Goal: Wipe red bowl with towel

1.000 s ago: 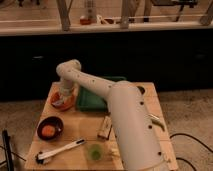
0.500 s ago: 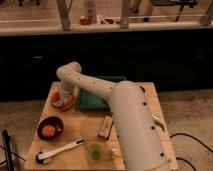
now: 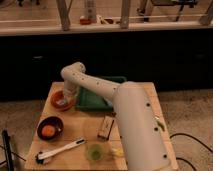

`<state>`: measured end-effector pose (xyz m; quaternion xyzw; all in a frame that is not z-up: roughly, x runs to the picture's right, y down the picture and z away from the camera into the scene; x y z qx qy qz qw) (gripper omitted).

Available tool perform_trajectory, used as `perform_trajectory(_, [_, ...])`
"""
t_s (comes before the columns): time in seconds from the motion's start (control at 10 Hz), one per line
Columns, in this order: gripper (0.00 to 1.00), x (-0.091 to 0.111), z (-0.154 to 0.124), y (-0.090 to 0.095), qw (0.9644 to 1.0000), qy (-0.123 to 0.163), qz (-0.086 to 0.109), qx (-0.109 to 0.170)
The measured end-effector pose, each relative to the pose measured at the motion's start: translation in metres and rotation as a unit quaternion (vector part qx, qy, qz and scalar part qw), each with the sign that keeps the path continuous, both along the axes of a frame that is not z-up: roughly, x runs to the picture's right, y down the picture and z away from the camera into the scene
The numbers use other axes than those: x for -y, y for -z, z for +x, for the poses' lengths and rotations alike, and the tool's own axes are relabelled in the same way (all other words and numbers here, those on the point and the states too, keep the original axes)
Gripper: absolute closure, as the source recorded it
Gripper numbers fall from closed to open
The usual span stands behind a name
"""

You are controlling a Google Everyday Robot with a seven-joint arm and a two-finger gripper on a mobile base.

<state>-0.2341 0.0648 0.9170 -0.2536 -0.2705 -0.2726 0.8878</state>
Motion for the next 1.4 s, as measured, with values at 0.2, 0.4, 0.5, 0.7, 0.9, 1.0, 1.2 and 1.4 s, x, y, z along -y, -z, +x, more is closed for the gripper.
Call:
perform_trajectory(0.2, [1.00,0.011,-0.001,-0.008,1.0000,0.000,0.005,0.004])
perform_trajectory(0.4, [1.00,0.018,-0.014,-0.015,0.9998,0.008,0.007,0.016])
perform_trajectory(0.5, [1.00,0.019,-0.023,-0.017,0.9996,0.012,0.006,0.024])
perform_trajectory(0.7, [1.00,0.019,-0.038,-0.017,0.9986,0.025,0.003,0.047])
perform_trajectory(0.9, [1.00,0.009,-0.058,-0.009,0.9967,0.040,-0.002,0.071])
perform_trajectory(1.0, [1.00,0.002,-0.061,-0.004,0.9960,0.044,-0.006,0.078])
perform_trajectory(1.2, [1.00,-0.013,-0.054,0.012,0.9954,0.048,-0.012,0.082])
perform_trajectory(1.4, [1.00,-0.015,-0.035,0.023,0.9963,0.045,-0.012,0.072])
